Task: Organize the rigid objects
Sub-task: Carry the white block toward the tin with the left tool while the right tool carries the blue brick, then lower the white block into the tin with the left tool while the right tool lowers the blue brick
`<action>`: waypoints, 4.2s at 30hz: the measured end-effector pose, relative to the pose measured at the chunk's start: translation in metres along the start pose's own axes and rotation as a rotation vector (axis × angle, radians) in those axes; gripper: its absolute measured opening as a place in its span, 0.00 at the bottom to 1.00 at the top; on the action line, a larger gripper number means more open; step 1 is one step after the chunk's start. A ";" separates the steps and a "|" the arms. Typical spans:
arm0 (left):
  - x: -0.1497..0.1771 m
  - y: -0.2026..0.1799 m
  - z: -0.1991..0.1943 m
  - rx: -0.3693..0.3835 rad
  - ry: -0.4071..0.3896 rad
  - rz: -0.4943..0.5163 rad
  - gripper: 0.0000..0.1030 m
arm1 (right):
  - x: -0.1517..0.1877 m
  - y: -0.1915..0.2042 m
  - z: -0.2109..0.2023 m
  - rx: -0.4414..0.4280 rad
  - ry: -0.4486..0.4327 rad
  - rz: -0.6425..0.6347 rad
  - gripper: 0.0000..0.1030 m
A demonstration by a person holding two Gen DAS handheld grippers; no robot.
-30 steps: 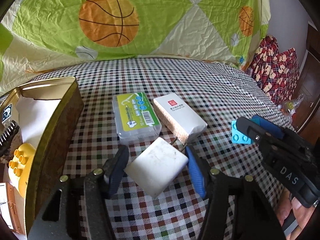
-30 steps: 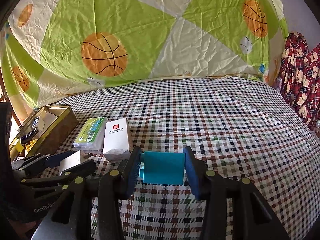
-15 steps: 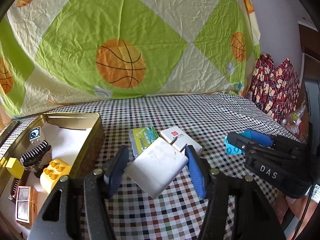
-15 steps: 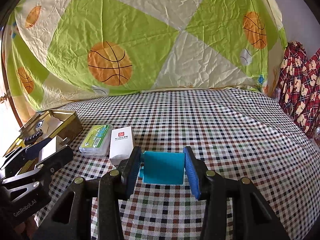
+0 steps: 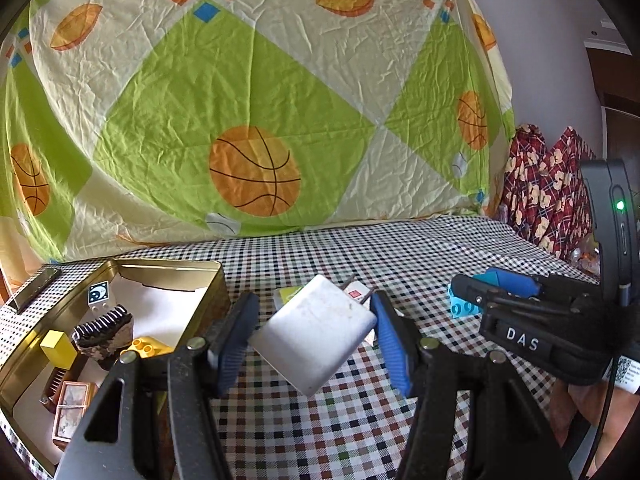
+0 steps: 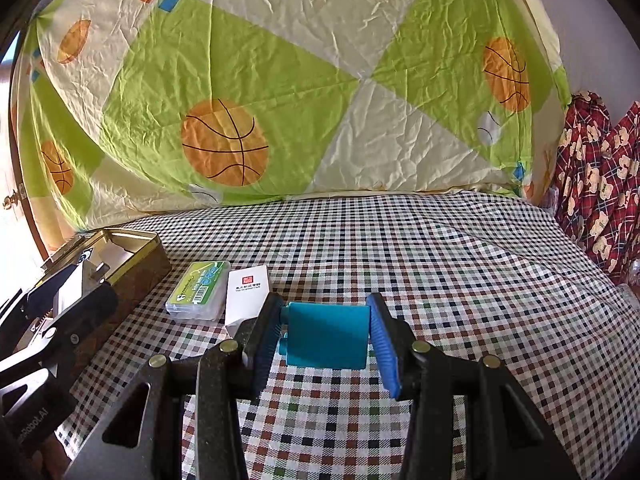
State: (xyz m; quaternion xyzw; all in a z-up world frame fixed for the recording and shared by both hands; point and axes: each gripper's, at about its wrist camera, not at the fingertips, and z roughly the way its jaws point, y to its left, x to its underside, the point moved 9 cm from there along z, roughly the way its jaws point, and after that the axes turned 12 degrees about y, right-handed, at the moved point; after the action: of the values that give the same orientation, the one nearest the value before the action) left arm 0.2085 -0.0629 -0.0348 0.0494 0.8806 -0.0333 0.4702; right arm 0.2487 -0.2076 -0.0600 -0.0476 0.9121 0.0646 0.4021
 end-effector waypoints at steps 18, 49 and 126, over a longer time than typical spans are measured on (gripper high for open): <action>0.001 0.007 -0.014 -0.025 -0.053 -0.019 0.56 | -0.003 0.003 -0.017 0.006 -0.085 -0.016 0.44; 0.002 0.028 -0.032 -0.070 -0.099 -0.073 0.56 | -0.002 0.017 -0.040 -0.007 -0.188 -0.060 0.44; 0.026 0.124 -0.077 -0.119 -0.138 -0.223 0.57 | 0.022 0.157 -0.049 -0.217 -0.167 -0.259 0.44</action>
State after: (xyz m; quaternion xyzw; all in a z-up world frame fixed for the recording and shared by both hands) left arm 0.1456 0.0692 -0.0152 -0.0794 0.8466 -0.0362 0.5250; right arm 0.1768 -0.0609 -0.0311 -0.2021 0.8496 0.1139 0.4737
